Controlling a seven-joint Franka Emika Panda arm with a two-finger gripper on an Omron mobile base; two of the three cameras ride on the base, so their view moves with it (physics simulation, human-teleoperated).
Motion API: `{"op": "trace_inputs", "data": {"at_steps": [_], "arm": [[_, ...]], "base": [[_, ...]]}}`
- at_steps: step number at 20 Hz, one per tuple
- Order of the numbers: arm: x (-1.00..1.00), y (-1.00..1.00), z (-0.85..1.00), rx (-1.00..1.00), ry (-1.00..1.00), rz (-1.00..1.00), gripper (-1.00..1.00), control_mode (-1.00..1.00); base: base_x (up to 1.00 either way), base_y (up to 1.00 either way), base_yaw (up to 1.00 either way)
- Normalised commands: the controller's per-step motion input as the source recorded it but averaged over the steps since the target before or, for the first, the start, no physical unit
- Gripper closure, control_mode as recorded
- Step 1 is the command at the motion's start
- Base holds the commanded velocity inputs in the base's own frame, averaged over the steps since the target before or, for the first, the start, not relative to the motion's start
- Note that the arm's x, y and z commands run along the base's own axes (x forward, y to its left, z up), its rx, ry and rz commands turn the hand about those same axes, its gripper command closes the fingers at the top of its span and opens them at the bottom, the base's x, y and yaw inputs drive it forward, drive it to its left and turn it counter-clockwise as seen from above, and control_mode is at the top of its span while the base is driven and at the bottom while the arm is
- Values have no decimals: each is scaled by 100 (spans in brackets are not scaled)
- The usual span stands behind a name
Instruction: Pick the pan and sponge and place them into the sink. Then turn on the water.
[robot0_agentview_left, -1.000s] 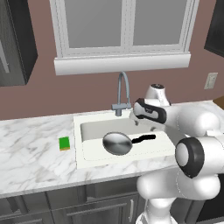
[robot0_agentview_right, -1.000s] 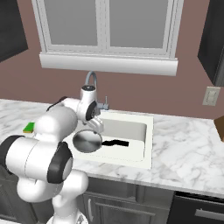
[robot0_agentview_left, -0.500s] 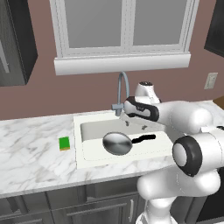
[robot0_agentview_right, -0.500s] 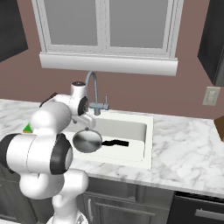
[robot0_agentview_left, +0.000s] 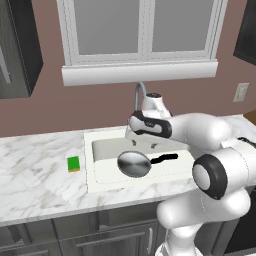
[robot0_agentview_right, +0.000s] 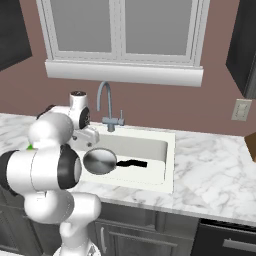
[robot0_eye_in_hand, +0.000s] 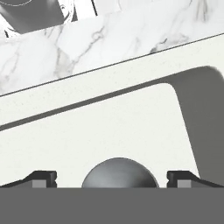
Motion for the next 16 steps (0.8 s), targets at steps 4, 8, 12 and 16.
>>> {"op": "trace_inputs", "data": {"at_steps": [4, 8, 12, 16], "arm": [[7, 36, 3, 0, 3, 13, -100, -100], [6, 32, 3, 0, 3, 14, -100, -100], [1, 32, 5, -2, 2, 14, -100, -100], [2, 34, 3, -2, 2, 13, -100, -100]], "base": [[0, 0, 0], [0, 0, 0], [0, 0, 0], [0, 0, 0]]}}
